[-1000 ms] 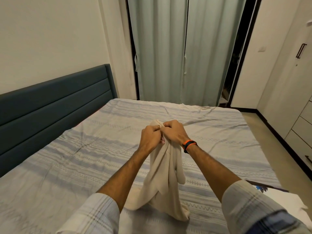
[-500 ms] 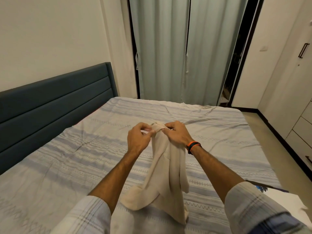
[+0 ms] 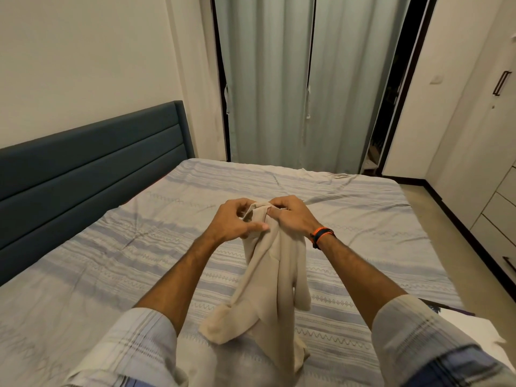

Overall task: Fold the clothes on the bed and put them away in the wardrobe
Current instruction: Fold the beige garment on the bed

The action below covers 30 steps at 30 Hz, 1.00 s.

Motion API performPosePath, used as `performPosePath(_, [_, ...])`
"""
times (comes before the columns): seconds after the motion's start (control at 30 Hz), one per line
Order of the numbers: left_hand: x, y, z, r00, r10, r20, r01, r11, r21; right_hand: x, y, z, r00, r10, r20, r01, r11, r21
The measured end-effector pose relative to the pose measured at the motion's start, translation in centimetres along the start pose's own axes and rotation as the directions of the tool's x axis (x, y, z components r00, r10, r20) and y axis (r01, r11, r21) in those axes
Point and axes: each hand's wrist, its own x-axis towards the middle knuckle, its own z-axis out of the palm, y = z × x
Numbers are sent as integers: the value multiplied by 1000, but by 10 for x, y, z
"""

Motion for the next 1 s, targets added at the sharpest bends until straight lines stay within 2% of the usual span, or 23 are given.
performPosePath(0.1, [2,0,3,990,64,-123,-48,990,133,1,2,1,999,-3,32,3,1000,-17])
performPosePath(0.17, [3,-1,3,982,113,-149,-85,980,180,2,2,1,999,-26,47,27,999,-34])
performPosePath(0.37, [6,-6,-5,994,95,-53,-83,977,198,1,3,-5,993,-64,102,66,998,-15])
performPosePath(0.5, [4,-5,-5,994,98,-49,-89,983,158,-2,7,-5,987,-72,144,71,997,12])
performPosePath(0.73, [6,1,-4,992,86,-93,-75,991,114,-2,9,-3,987,-92,128,83,994,73])
performPosePath(0.8, [8,5,-5,992,74,-101,-64,992,105,-2,10,-6,989,-79,126,67,993,95])
performPosePath(0.9, [12,16,-10,995,71,-76,-62,991,117,-5,16,-13,980,-15,199,-5,995,95])
performPosePath(1.0, [16,31,-19,990,110,-91,-89,975,201,-10,25,-17,970,21,241,-45,994,95])
